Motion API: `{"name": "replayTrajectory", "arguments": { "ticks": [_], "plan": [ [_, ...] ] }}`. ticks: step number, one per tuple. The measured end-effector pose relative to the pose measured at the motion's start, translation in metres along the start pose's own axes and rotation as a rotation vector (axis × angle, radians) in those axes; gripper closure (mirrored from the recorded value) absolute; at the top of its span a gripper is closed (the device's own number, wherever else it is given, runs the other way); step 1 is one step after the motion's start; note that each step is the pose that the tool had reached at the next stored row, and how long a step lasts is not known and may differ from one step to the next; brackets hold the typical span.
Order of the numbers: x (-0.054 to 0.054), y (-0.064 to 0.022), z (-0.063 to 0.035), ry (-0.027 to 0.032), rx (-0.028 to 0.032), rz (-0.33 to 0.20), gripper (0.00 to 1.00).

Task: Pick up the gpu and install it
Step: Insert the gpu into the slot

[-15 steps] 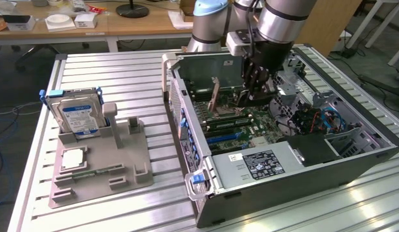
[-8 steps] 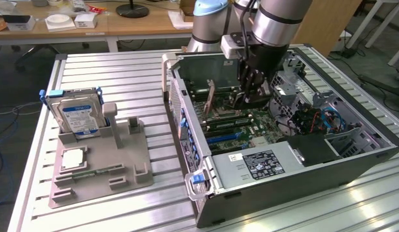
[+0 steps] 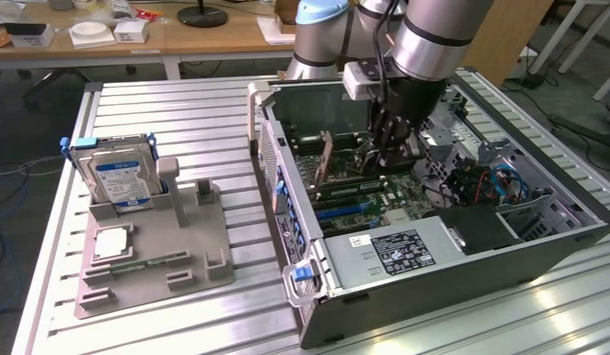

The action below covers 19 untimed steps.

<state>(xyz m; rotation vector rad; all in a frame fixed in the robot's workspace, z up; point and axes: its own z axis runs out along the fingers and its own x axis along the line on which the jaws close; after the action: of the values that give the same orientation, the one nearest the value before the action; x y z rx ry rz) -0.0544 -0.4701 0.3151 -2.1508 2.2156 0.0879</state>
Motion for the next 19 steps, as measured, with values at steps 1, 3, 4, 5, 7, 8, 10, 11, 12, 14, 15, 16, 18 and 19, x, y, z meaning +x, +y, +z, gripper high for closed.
{"name": "replayTrajectory", "arguments": {
  "ticks": [1,3,4,5,7,8,10,11,12,14,15,16,18,19],
  "plan": [
    [0.001,0.0,0.0001,0.0001,0.0,0.0,0.73],
    [0.003,0.0002,0.0004,0.0002,0.0,0.0,0.73],
    [0.004,0.0004,0.0007,0.0001,0.0001,0.0,0.73],
    [0.004,0.0008,0.0012,0.0,0.0001,0.0,0.73],
    [0.004,0.0029,0.0019,0.0002,0.0,0.0,0.73],
    [0.004,0.0044,0.0023,0.0003,0.0,0.0,0.73],
    [0.004,0.0079,0.0036,0.0,0.0001,0.0,0.73],
    [0.005,0.0092,0.0042,0.0,0.0001,0.0,0.73],
    [0.005,0.0101,0.0048,0.0001,0.0,0.0,0.73],
    [0.005,0.0117,0.0063,0.0001,0.0,0.0,0.73],
    [0.005,0.0126,0.007,0.0001,0.0,0.0,0.73],
    [0.005,0.0136,0.0081,0.0001,0.0,0.0,0.73],
    [0.005,0.0153,0.0106,0.0001,0.0,0.0,0.73],
    [0.005,0.0162,0.0118,0.0002,0.0,0.0,0.73]
  ]
}}
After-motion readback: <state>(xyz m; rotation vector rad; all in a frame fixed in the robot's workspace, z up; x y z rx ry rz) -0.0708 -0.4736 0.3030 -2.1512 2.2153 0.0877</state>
